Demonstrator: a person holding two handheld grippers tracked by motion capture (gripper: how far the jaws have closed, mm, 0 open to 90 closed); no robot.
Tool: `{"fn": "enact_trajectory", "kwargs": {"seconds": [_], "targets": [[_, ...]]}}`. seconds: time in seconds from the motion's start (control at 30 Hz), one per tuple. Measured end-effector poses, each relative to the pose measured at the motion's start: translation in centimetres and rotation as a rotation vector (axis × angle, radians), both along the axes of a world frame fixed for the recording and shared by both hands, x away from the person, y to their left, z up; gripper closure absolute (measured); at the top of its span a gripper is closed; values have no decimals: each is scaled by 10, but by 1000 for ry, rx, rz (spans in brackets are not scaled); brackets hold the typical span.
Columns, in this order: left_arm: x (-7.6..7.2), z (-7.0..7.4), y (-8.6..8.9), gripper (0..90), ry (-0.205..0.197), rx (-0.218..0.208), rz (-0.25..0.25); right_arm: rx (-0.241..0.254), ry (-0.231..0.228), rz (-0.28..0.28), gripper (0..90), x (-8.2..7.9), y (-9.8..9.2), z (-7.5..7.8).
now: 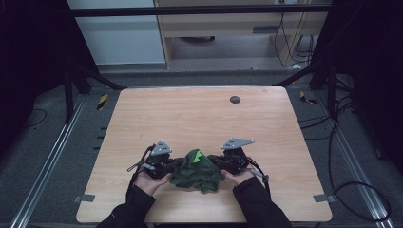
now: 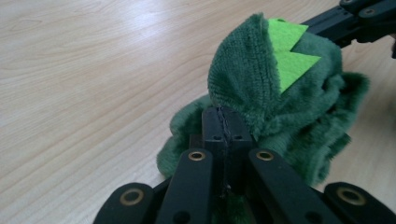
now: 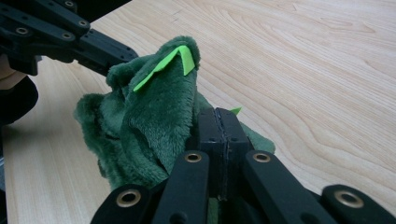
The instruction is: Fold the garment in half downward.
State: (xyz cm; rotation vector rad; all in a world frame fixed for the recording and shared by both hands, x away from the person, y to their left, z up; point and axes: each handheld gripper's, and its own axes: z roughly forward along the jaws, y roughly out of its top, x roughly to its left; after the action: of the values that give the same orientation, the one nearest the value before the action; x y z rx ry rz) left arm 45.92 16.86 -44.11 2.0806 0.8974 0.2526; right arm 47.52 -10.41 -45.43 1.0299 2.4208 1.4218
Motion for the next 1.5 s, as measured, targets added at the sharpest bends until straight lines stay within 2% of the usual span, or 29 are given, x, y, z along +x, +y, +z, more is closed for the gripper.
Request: {"fn": "enact_trajectory", "kwargs": {"seconds": [0.3,0.83,1.13,1.5], "targets": [[-11,3,0,897,2,-12,-26,3,-1,17,899,-12,-6,2],[-34,-3,2,898,22,13,-77,0,14,49,898,-26,-5,-1],[-42,-9,5,897,39,33,-82,-2,27,61,897,-37,-6,-4],[-46,-16,6,897,64,54,-78,-21,47,66,896,-46,-10,-12]]}}
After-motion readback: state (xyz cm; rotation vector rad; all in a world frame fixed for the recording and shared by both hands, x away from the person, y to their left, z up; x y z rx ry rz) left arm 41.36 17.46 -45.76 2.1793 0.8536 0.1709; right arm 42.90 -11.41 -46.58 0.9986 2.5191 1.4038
